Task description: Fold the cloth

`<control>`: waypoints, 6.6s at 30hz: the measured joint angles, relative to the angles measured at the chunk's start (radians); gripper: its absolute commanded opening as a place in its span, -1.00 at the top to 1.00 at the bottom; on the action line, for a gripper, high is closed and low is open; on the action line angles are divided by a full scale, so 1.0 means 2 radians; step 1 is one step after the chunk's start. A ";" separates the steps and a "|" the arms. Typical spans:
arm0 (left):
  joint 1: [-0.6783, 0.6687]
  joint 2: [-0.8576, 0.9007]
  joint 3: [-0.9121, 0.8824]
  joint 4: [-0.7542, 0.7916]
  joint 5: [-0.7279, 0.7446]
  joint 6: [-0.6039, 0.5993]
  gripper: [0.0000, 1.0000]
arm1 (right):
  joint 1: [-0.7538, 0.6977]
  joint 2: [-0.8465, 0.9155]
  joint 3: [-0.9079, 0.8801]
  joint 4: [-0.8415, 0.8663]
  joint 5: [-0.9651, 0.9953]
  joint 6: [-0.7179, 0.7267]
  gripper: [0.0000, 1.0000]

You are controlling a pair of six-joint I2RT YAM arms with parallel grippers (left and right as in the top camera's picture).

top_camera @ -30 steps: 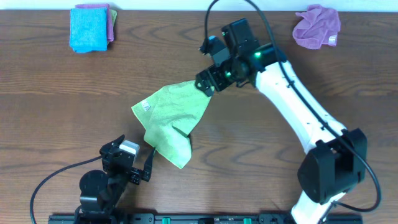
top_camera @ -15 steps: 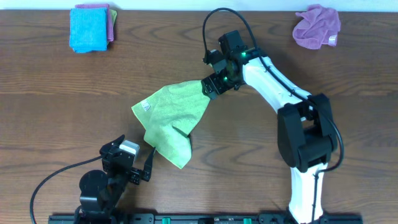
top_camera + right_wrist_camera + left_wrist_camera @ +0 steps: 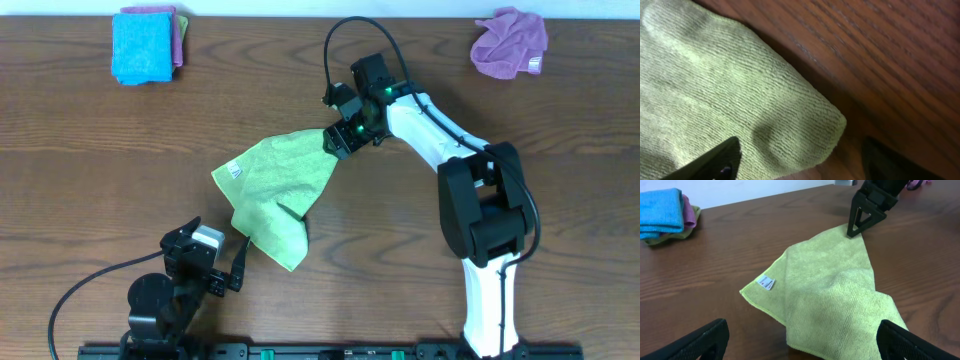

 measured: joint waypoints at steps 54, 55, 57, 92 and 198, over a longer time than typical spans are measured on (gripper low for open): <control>0.000 0.000 0.000 0.000 0.000 0.000 -0.91 | 0.127 -0.002 0.324 -0.370 0.050 -0.106 -0.98; 0.000 0.000 0.000 0.000 0.000 0.000 -0.91 | 0.116 -0.002 0.309 -0.363 0.052 -0.106 -0.98; 0.000 0.000 0.000 0.000 0.000 0.000 -0.91 | 0.091 -0.002 0.260 -0.344 0.049 -0.104 -0.99; 0.000 0.000 0.000 0.001 -0.002 0.002 -0.91 | 0.042 -0.447 -0.145 -0.234 0.022 -0.025 -0.24; -0.036 0.904 0.395 0.195 0.099 -0.287 -0.94 | -0.076 -0.215 -0.342 0.179 -0.145 0.107 -0.96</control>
